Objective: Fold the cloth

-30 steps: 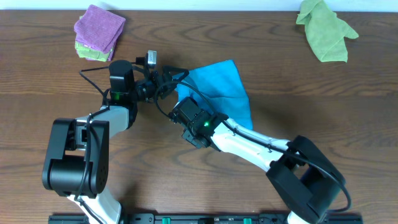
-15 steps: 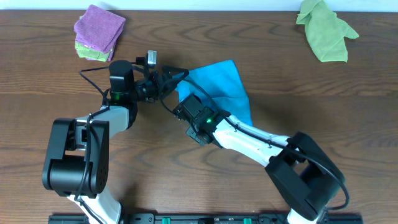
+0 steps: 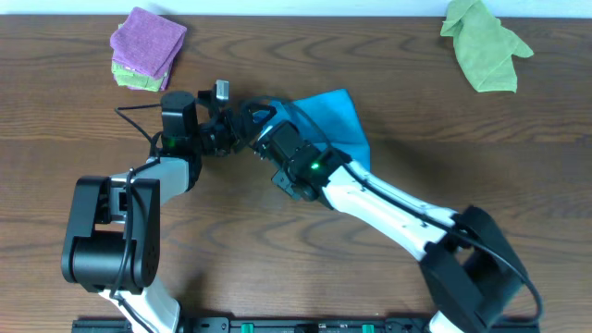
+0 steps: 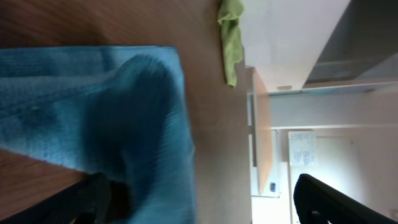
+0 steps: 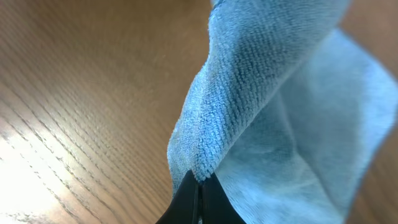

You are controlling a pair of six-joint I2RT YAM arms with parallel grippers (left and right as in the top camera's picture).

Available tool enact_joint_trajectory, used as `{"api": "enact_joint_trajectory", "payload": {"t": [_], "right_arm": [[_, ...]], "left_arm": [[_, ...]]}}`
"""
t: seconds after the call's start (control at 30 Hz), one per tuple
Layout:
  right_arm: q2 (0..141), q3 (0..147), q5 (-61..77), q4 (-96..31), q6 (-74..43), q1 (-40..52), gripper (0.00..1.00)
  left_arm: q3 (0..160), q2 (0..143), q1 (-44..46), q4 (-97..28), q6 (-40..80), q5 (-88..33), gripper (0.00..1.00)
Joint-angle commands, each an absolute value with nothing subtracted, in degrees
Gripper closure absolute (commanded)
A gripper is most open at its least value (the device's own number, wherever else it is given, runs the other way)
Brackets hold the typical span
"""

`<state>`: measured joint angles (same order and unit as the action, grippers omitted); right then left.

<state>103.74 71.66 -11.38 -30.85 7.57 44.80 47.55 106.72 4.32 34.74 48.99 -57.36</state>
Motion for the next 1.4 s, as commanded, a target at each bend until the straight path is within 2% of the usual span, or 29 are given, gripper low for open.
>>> {"api": "enact_joint_trajectory", "payload": {"t": [0.0, 0.23, 0.37, 0.6, 0.8, 1.03, 1.37], "right_arm": [[101.8, 72.8, -12.0, -31.3, 7.2, 42.7, 0.99], [101.9, 72.8, -8.4, -31.9, 5.8, 35.7, 0.99], [101.9, 72.8, -7.3, -31.2, 5.8, 35.8, 0.99], [101.9, 72.8, -6.6, -31.1, 4.8, 35.9, 0.99], [101.8, 72.8, -6.6, -31.1, 4.7, 35.9, 0.99], [101.8, 72.8, -5.7, -31.1, 4.7, 36.1, 0.99], [101.8, 72.8, -5.7, -31.1, 4.7, 36.1, 0.99]], "left_arm": [[47.8, 106.0, 4.1, 34.0, 46.2, -55.8, 0.05], [47.8, 106.0, 4.7, 30.8, 46.3, -55.5, 0.05], [47.8, 106.1, 6.9, 25.2, 44.3, -54.0, 0.05], [47.7, 106.1, 9.3, 26.1, 43.3, -52.8, 0.05], [47.7, 106.1, 9.5, 26.7, 46.6, -51.7, 0.05], [47.7, 106.1, 10.0, 31.8, 59.7, -51.9, 0.05], [47.7, 107.5, 10.2, 31.7, 58.3, -51.0, 0.05]]}}
